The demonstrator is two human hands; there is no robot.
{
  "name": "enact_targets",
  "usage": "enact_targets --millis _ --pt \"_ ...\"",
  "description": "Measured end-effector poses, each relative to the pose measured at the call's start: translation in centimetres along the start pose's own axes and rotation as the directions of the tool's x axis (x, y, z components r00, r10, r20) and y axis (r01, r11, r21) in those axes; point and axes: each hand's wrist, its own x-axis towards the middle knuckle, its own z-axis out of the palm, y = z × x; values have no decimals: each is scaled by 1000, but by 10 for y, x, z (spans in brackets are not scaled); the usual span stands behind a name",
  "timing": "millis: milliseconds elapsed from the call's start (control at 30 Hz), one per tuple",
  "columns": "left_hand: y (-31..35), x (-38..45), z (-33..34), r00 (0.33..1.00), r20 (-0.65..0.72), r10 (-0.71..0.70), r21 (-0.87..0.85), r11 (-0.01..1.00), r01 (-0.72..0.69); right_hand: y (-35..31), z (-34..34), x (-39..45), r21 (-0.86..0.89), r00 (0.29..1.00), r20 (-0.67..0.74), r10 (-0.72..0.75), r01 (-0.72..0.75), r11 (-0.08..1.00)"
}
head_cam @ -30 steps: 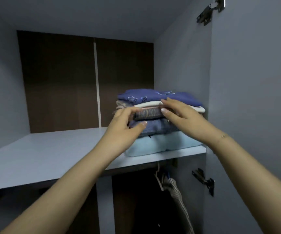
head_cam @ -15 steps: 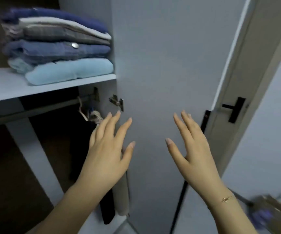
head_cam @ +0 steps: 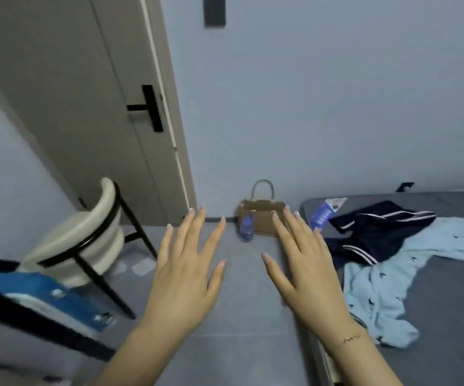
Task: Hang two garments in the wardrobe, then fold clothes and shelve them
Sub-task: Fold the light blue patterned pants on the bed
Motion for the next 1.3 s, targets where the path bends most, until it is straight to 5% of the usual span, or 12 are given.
enact_targets --millis 367,667,867,1100,1200,1300 --pt "224 140 176 903 236 360 -248 920 -302 283 -70 -74 -122 866 49 498 -489 863" --pt "312 263 336 706 396 587 -440 796 -415 425 -36 -60 53 610 59 790 -792 608" --pt "366 326 492 357 552 754 -554 651 -519 535 54 -59 255 257 167 952 -944 211" --pt "412 322 650 -201 536 820 -613 214 -761 594 196 -111 156 -137 318 938 -968 -194" --pt "421 306 698 -293 535 792 -645 159 -747 597 245 -132 6 -220 309 925 -972 -233" --pt "420 286 732 -317 574 755 -673 214 -708 603 275 -141 -46 -182 121 976 -983 -178"
